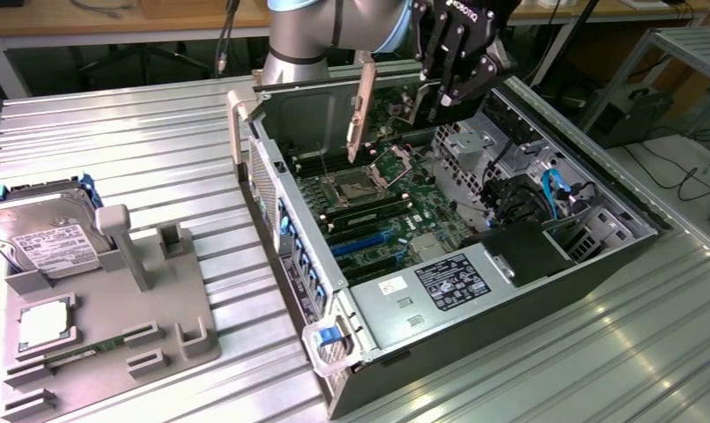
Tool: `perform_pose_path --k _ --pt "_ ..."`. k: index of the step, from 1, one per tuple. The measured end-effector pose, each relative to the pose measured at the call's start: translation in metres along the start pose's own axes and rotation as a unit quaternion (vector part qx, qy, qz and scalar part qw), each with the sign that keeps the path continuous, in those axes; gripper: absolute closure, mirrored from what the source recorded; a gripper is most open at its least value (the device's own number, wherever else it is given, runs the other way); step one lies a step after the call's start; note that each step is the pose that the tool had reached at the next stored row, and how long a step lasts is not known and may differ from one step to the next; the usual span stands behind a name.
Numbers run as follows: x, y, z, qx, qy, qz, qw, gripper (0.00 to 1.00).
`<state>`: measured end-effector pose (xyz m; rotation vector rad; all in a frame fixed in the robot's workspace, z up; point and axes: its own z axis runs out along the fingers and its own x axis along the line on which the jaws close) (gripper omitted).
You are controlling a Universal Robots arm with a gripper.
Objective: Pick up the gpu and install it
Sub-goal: 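Insert the gpu into the slot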
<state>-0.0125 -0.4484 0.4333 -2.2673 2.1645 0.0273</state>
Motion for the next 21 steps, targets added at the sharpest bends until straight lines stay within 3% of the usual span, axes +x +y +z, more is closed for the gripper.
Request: perform_pose_path --k 21 --pt "0.0 -0.0001 0.0112 0.0 0.0 0.0 1.0 0.72"
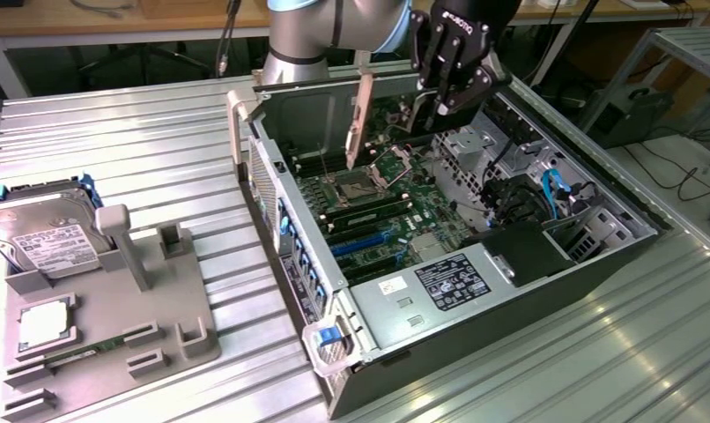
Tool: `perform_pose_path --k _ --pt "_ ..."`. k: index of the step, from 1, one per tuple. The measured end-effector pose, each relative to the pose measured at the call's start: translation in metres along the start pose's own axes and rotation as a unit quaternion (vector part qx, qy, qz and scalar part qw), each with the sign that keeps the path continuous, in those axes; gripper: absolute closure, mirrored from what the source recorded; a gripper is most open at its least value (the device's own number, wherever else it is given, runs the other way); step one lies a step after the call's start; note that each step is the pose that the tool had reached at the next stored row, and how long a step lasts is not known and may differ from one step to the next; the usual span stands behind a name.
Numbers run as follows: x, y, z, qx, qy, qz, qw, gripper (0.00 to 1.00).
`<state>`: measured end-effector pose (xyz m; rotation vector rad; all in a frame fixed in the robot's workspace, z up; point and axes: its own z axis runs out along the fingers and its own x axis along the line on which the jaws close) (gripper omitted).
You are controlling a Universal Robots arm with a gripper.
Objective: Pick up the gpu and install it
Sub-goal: 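Insert the gpu into the slot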
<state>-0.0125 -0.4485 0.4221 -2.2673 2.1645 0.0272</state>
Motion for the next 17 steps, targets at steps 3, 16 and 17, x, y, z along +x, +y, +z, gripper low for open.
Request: perform_pose_path --k 3,16,17 --pt "0.0002 0.0 0.0015 0.0 0.0 0.0 1.0 0.72" --pt "0.0007 0.0 0.0097 0.0 0.0 0.0 1.0 0.72" --pt "0.0008 0.0 0.0101 0.0 0.0 0.0 1.0 0.72"
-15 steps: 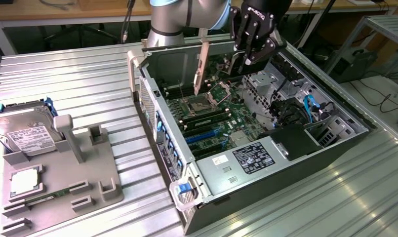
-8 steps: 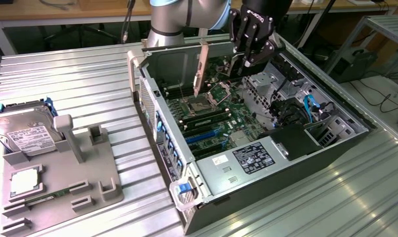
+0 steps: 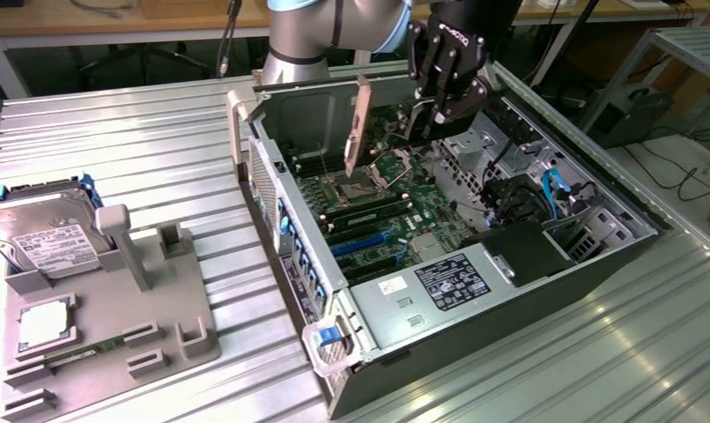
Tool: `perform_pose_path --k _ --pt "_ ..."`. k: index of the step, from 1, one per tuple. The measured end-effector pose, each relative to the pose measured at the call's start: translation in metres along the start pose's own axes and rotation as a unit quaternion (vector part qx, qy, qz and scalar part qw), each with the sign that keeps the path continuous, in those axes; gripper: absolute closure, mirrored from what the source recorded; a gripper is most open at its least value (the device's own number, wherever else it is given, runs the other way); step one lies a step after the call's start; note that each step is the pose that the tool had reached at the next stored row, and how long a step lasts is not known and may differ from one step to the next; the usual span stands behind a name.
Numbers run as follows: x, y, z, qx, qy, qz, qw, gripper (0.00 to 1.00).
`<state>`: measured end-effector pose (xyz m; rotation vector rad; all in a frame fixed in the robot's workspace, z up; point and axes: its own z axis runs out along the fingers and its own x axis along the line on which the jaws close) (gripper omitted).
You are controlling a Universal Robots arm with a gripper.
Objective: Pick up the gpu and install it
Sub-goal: 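Insert the gpu into the slot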
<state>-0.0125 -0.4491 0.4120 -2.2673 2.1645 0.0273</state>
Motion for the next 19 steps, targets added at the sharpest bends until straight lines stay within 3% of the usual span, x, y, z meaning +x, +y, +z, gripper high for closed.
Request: perform_pose_path --k 19 --pt "0.0011 0.0 0.0084 0.001 0.0 0.0 1.0 0.72"
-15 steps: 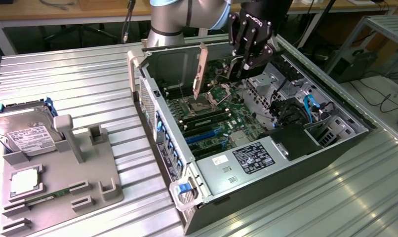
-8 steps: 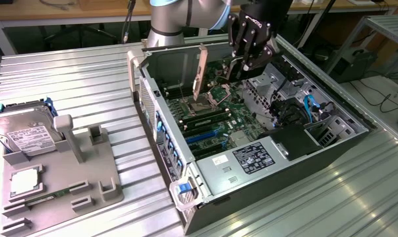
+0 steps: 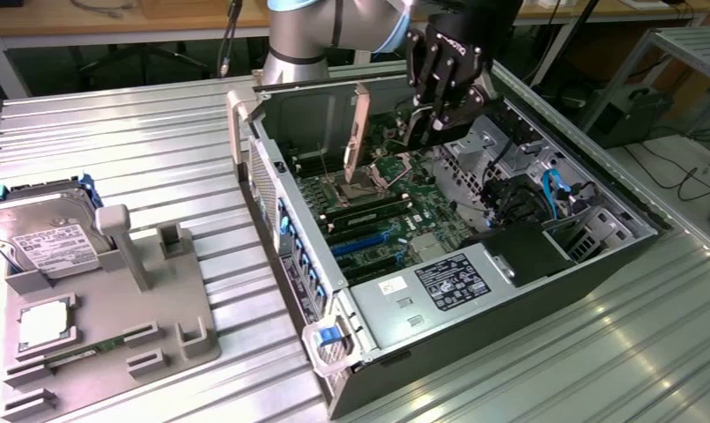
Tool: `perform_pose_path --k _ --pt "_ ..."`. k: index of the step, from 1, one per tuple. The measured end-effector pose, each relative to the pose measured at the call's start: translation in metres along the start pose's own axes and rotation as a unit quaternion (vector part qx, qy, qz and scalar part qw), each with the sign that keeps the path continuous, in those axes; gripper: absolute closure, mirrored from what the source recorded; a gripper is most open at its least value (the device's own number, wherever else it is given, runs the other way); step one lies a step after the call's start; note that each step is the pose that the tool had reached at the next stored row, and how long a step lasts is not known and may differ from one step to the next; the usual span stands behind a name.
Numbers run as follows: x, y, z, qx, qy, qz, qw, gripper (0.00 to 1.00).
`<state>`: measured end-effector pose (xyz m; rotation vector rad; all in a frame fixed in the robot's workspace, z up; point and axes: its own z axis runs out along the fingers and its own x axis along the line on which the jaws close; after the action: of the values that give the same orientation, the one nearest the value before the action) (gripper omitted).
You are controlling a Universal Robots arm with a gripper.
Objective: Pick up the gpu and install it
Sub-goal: 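Insert the gpu into the slot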
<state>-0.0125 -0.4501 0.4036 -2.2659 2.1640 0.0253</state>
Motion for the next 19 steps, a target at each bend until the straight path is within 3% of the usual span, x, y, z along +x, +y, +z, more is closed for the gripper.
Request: perform_pose_path --k 2,6,13,19 --pt "0.003 0.0008 0.0014 0.0013 0.0002 0.0 1.0 0.72" --pt "0.007 0.0027 0.0037 0.0081 0.0006 0.0 1.0 0.72" --pt "0.007 0.0036 0.0158 0.0087 0.0011 0.035 0.9993 0.72" --pt "0.007 0.0071 0.0255 0.0072 0.001 0.038 0.9992 0.72"
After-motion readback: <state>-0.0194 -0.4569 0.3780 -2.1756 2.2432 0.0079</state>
